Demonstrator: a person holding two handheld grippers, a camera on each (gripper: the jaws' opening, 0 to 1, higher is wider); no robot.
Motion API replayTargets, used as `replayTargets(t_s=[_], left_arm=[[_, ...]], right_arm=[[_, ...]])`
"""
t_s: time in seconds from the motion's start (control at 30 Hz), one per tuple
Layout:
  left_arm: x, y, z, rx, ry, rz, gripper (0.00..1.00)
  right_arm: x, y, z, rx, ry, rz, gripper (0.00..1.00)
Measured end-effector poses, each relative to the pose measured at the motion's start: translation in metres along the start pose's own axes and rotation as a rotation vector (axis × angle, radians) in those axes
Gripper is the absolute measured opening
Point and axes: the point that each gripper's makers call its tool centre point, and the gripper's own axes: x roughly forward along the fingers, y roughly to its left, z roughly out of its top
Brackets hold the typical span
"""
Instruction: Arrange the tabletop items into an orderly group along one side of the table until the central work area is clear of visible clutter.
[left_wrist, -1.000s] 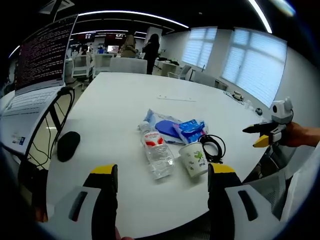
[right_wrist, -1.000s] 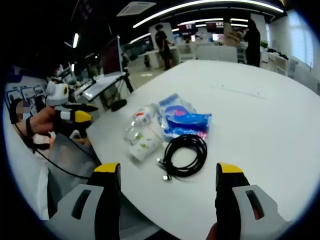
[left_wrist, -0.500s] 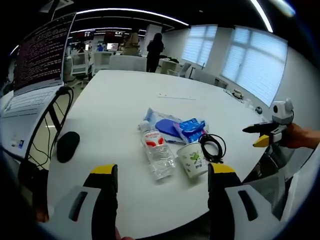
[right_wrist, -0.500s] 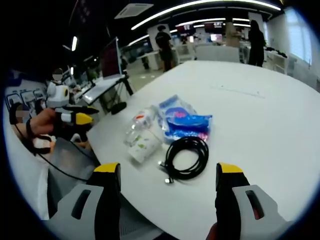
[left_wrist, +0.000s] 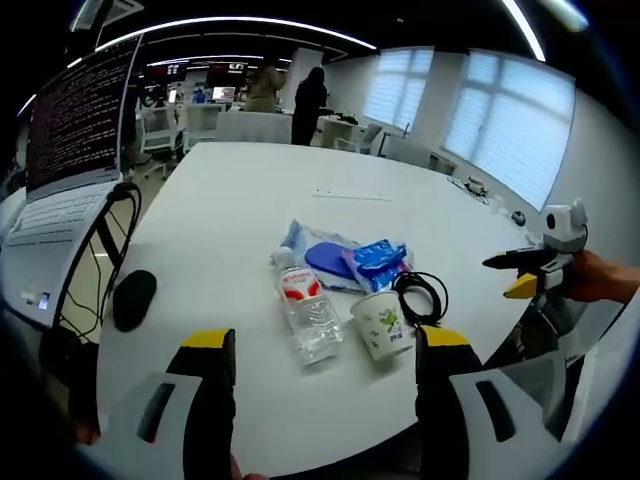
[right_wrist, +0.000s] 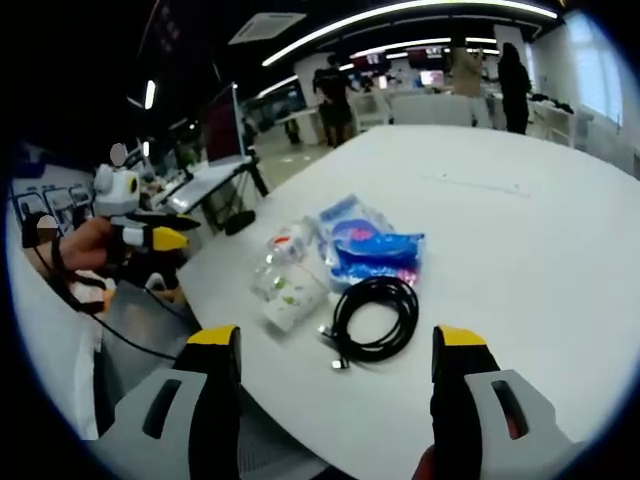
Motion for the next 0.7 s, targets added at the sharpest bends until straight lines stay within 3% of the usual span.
replayTargets(t_s=[0.7], left_arm=[[0.0056,-0.0016,0.0054,-0.011,0.002,0.004,0.73]], right_arm=[[-0.0028,0.0006,-0.0014,0.004,-0.004,-0.006,0.77]])
